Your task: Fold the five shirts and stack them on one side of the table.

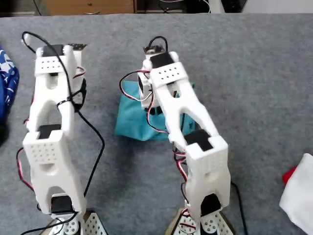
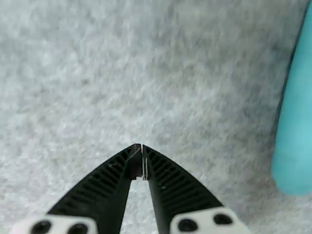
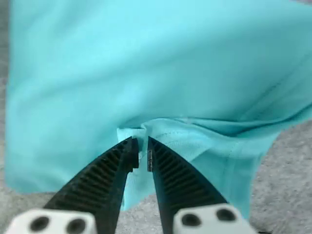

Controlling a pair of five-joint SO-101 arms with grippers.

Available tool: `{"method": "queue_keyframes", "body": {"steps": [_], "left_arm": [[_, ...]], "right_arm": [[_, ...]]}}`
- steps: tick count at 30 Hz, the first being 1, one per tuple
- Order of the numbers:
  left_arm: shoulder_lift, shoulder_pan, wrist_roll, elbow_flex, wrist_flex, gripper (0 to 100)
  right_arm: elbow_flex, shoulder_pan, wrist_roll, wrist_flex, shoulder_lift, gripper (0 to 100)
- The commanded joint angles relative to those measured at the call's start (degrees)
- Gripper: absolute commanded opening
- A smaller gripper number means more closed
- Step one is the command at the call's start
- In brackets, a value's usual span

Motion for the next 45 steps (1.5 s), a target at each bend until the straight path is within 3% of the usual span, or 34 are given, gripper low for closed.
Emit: {"method": "queue_keyframes", "body": {"steps": [1, 12, 19, 26, 33, 45], "left_arm": [[-7.3, -1.3, -2.5, 4.1, 0.5, 2], [-9.1, -2.5, -4.8, 6.5, 0.5, 2], [-9.1, -2.5, -4.8, 6.5, 0.5, 2], [-9.6, -2.6, -4.7, 6.3, 0.5, 2], [-9.6, -6.4, -5.1, 6.2, 0.5, 2], [-9.6, -11.2, -7.3, 6.5, 0.6, 2]], "right_arm": [[-3.3, -0.7, -1.0, -0.4, 1.7, 6.2], [-4.5, -2.6, -2.5, -0.3, 2.9, 6.3], [-12.9, -2.4, -2.5, 7.8, 3.3, 6.3], [-12.8, -3.3, -3.7, 8.1, 3.1, 6.5], [-12.6, -4.4, -3.6, 8.2, 3.0, 21.8], [-13.3, -4.4, -3.7, 5.9, 10.9, 13.7]]}}
